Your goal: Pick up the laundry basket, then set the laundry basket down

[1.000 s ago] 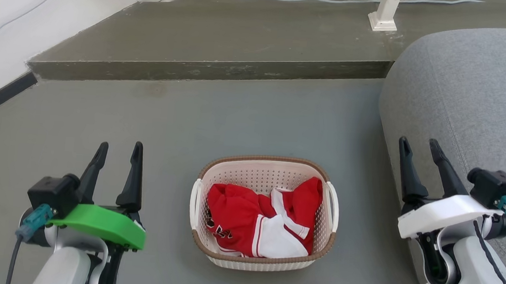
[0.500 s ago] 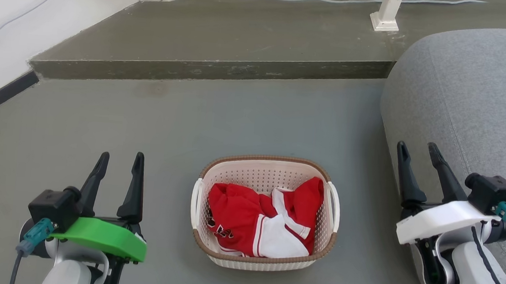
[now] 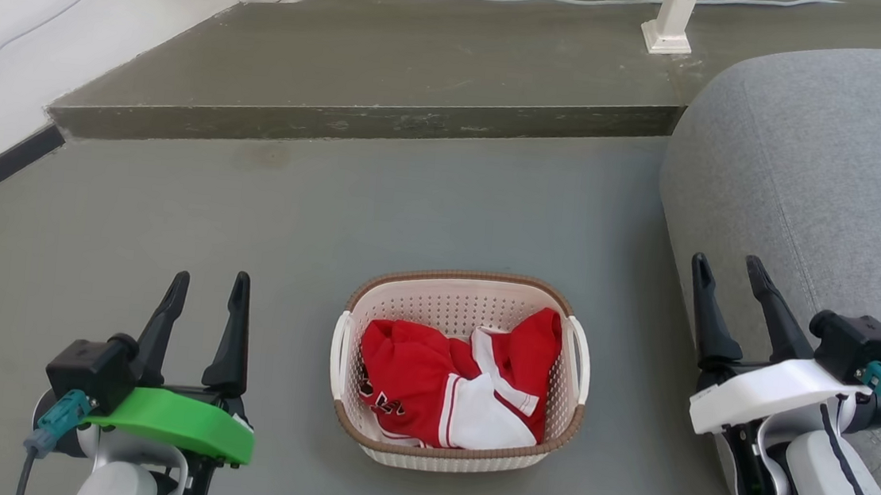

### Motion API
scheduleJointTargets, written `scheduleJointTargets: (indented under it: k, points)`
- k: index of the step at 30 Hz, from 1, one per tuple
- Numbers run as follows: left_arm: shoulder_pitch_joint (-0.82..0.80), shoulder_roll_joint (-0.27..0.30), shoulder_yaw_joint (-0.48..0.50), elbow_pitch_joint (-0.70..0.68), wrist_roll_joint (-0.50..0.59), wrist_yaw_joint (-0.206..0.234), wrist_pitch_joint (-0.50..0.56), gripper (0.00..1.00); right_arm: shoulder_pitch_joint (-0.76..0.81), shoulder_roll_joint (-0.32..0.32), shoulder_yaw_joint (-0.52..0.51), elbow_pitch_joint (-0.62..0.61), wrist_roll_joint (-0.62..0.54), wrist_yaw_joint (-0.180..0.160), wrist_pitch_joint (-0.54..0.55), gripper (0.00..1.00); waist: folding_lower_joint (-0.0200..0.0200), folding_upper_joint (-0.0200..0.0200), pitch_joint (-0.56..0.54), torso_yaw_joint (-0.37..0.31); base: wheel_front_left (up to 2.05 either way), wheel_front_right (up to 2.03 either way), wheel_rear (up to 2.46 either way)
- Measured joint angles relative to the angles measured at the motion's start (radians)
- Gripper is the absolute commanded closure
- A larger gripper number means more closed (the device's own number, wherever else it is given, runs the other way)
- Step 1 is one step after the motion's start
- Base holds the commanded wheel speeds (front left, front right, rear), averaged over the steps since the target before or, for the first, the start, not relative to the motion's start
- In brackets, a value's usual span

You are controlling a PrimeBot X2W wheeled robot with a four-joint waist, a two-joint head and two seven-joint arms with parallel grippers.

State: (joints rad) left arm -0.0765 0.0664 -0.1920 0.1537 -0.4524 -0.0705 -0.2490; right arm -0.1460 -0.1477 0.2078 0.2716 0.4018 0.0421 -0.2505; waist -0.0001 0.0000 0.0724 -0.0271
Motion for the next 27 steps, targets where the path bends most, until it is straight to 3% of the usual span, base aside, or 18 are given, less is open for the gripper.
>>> scheduleJointTargets:
  k: [14, 15, 27]
  points:
    - [0.019, -0.013, 0.017, 0.000, 0.020, -0.011, 0.000, 0.00, 0.012, 0.014, -0.008, -0.003, -0.019, 0.003, 0.000, 0.00, 0.0000, 0.0000, -0.004, -0.001, 0.00, 0.00, 0.00]
    - [0.019, -0.013, 0.018, 0.000, 0.020, -0.015, 0.000, 1.00, 0.012, 0.015, -0.008, -0.003, -0.023, 0.003, 0.000, 1.00, 0.0000, 0.0000, -0.004, -0.001, 0.00, 0.00, 0.00]
    - [0.041, -0.023, 0.011, 0.053, -0.024, -0.017, 0.011, 1.00, 0.057, 0.038, -0.016, 0.046, 0.021, 0.003, 0.014, 1.00, 0.0001, 0.0000, -0.007, 0.000, 0.00, 0.00, 0.00]
